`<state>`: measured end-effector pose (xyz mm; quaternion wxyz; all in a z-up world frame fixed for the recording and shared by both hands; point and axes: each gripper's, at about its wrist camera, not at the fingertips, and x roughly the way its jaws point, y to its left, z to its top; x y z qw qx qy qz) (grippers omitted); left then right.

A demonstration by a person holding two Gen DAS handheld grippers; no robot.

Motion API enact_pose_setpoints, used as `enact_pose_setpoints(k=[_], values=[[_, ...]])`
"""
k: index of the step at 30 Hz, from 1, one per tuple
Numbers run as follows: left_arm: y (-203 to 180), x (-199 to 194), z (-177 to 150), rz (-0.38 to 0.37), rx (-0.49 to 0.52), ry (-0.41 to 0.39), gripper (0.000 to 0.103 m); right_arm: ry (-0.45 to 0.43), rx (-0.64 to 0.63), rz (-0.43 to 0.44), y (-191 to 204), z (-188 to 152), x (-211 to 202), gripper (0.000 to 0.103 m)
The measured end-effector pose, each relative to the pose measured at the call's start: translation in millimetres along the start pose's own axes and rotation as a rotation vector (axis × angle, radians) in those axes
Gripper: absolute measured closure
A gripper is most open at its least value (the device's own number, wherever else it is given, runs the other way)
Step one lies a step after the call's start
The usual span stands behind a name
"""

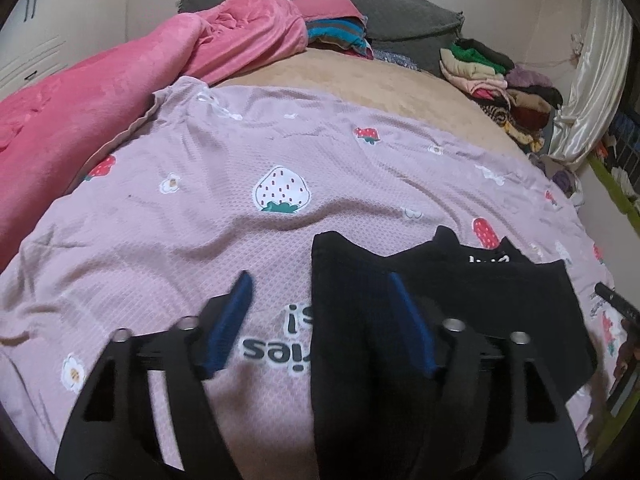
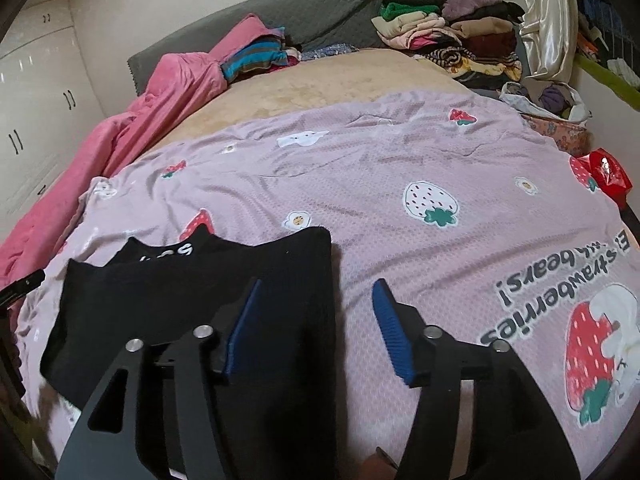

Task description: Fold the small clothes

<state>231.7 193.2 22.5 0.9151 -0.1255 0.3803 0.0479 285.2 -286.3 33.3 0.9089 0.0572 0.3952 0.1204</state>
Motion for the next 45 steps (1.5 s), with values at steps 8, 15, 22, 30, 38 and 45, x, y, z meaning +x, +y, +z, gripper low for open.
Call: enact_pose_setpoints(k=[8, 15, 22, 30, 38, 45], values=[[8.3, -30.6, -13.2, -0.047, -0.061, -0.002, 0.022, -0.023, -0.010, 0.025, -0.6, -14.8, -31.9, 0.037], [11.2, -39.8, -34.7, -0.091, -0.092, 0.032, 0.015, -0.009, -0.033, 0.034, 0.8, -30.5, -48.6, 0.034], [12.5, -34.6, -61.6, -0.121, -0.119, 0.096, 0.015, 0.047, -0.039, 0.061, 3.3, -48.7, -47.0, 0.034], [11.9, -22.1, -92.3, -0.164, -0.160, 0.159, 0.017, 0.117, -0.003, 0.102, 3.5, -69.0, -25.5, 0.034], [11.6, -7.8, -98.4, -0.183, -0.208, 0.183, 0.061, 0.139, 0.059, 0.155, -6.6, -71.1, -13.4, 0.072], [3.6, -25.6, -93.3, -0.210, -0.174, 0.142, 0.096, 0.080, 0.023, 0.137, -9.6, -64.3, -36.5, 0.097]])
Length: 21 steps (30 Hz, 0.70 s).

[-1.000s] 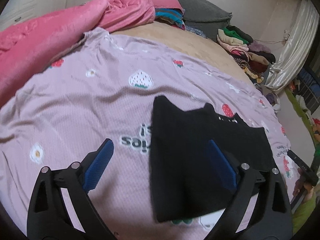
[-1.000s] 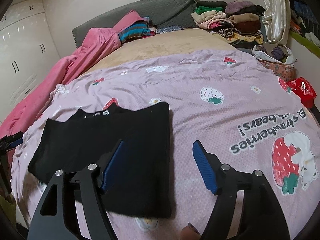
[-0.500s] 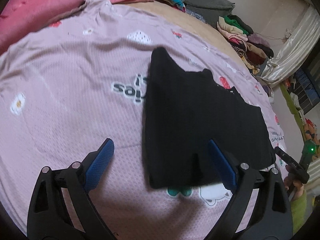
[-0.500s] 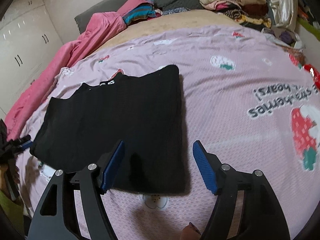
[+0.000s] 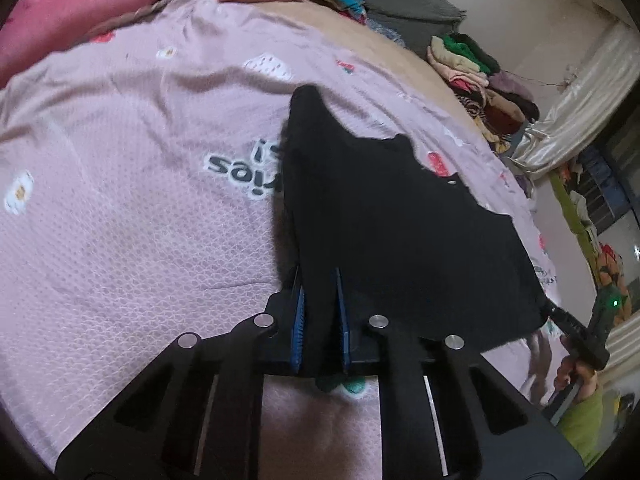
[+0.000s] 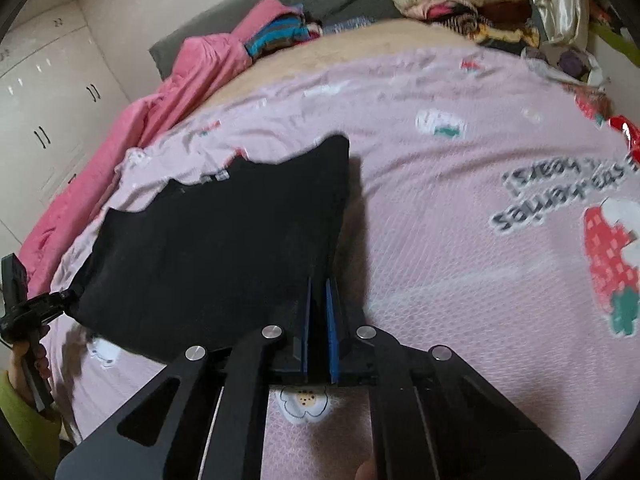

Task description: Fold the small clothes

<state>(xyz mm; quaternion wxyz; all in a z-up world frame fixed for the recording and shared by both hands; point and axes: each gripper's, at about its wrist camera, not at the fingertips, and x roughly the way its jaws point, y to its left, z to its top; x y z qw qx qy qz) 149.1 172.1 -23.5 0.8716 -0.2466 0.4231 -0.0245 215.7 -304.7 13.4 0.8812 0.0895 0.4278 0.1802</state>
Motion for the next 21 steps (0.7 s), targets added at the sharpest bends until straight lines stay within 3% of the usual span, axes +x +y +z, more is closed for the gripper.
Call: enact_pose_setpoints(k=[3, 17, 21], values=[[-0.3, -5.5, -0.8, 0.012, 0.012, 0.001, 0.096, -0.018, -0.013, 0.000, -0.2, -0.9, -10.6, 0.097], [11.8, 4.0, -14.7, 0.081, 0.022, 0.042, 0.086, 0.030, 0.005, -0.086, -5.5, -20.9, 12.6, 0.095], [10.9, 2.7, -15.5, 0.093, 0.027, 0.039, 0.083, 0.027, -0.026, -0.136, -1.3, -22.4, 14.0, 0.085]])
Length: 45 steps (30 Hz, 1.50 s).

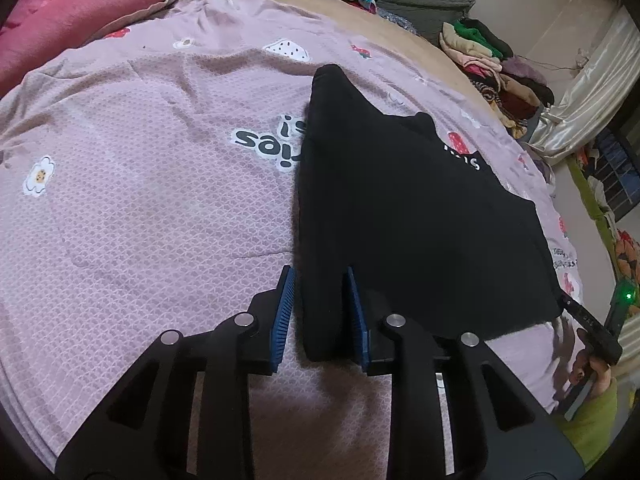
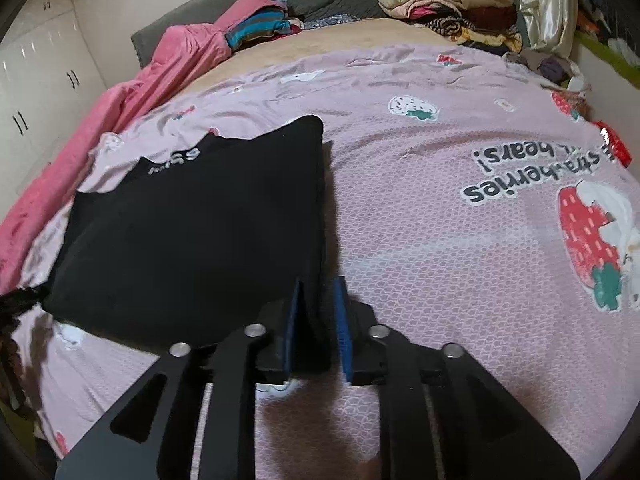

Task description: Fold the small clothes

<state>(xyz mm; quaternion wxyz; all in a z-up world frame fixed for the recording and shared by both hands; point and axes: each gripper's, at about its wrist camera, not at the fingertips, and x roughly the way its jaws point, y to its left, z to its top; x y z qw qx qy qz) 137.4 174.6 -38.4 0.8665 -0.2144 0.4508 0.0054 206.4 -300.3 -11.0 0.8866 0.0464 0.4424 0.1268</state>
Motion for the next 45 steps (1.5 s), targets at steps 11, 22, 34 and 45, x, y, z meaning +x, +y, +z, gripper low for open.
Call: enact_pose_setpoints(k=[11, 22, 34, 45], values=[[-8.6, -4.7, -4.7, 0.048, 0.040, -0.006, 0.080, -0.010, -0.009, -0.032, -3.1, -5.5, -9.2, 0.066], [-17.1, -16.6, -12.8, 0.084, 0.069, -0.019, 0.066, -0.034, -0.004, -0.036, -2.6, -11.3, -26.6, 0.043], [-23.7, -36.3, -22.5, 0.102, 0.110, -0.041, 0.055, -0.083, -0.046, -0.071, 15.3, -14.1, -50.9, 0.023], [-15.5, -50.4, -28.5, 0.120, 0.106, -0.060, 0.044, -0.108, -0.119, -0.067, 48.1, -12.3, -60.7, 0.016]])
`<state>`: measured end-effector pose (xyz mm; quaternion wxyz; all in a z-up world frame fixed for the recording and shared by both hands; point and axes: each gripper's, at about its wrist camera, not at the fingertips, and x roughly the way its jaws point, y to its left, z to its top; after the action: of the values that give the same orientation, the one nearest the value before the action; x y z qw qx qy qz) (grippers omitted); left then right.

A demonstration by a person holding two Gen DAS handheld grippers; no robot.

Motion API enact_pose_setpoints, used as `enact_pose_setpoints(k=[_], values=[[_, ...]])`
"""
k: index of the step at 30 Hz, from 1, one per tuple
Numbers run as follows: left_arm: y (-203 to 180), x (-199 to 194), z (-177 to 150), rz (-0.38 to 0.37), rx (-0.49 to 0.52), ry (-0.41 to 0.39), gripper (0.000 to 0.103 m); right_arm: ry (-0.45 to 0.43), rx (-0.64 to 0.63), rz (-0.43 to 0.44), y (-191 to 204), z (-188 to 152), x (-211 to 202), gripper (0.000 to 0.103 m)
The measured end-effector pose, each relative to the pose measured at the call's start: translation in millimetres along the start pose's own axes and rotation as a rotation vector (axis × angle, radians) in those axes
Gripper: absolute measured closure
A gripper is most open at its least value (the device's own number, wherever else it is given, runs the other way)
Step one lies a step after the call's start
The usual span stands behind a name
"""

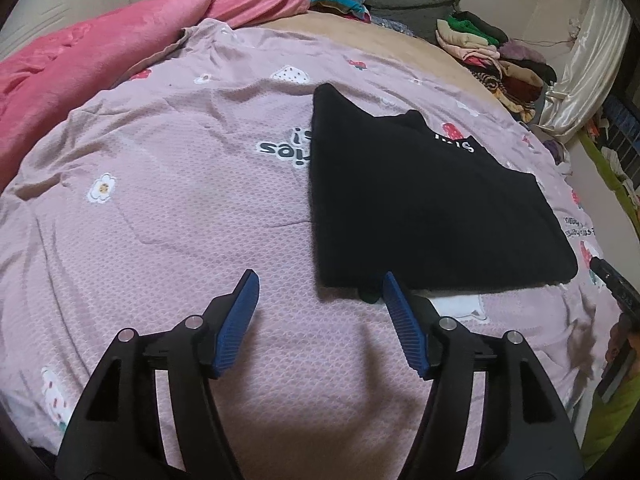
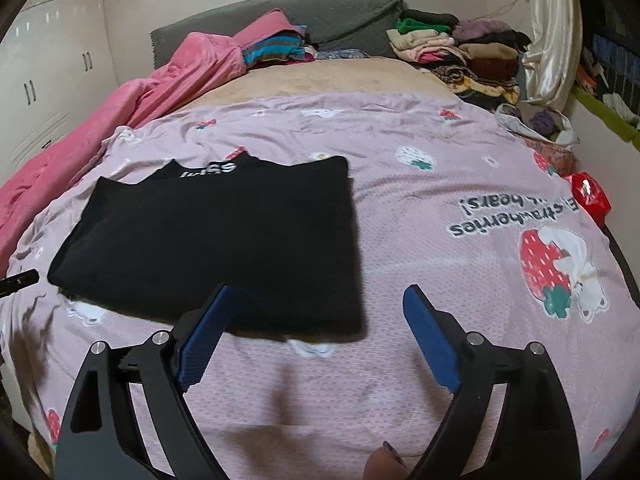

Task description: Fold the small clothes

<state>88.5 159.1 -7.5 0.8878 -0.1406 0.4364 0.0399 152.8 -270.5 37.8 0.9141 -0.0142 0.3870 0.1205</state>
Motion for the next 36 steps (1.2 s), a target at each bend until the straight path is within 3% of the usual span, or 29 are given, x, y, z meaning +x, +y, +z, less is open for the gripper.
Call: enact_pose_setpoints(k=[1, 2, 8, 11, 24, 36], values=[[1.3, -1.2, -0.4, 0.005, 0.000, -0.003, 0.031, -0.001, -0.008, 0.004, 4.4, 0.8, -0.4, 0.016], [3.7, -2.9, -0.9, 0.013, -0.003, -0.008, 0.026, -0.005, -0.018, 0.009, 10.2, 2.3, -0.9, 0.016], [20.1, -8.9, -3.8, 0.034, -0.032, -0.017, 0.022, -0.020, -0.062, 0.049, 40.8, 10.2, -2.1, 0.013], [28.7, -12.4, -4.5, 0.056, -0.045, -0.024, 0.011, -0.021, -0.092, 0.074, 58.9, 13.4, 0.0, 0.012], [63.1, -15.3, -0.6, 0.151, -0.081, -0.024, 0.010, -0.008, -0.255, 0.186, 147.7, 16.6, 16.3, 0.009], [77.9, -14.0, 14.9, 0.225, -0.049, -0.043, 0.010, 0.022, -0.402, 0.265, 222.2, 9.6, 37.6, 0.008]])
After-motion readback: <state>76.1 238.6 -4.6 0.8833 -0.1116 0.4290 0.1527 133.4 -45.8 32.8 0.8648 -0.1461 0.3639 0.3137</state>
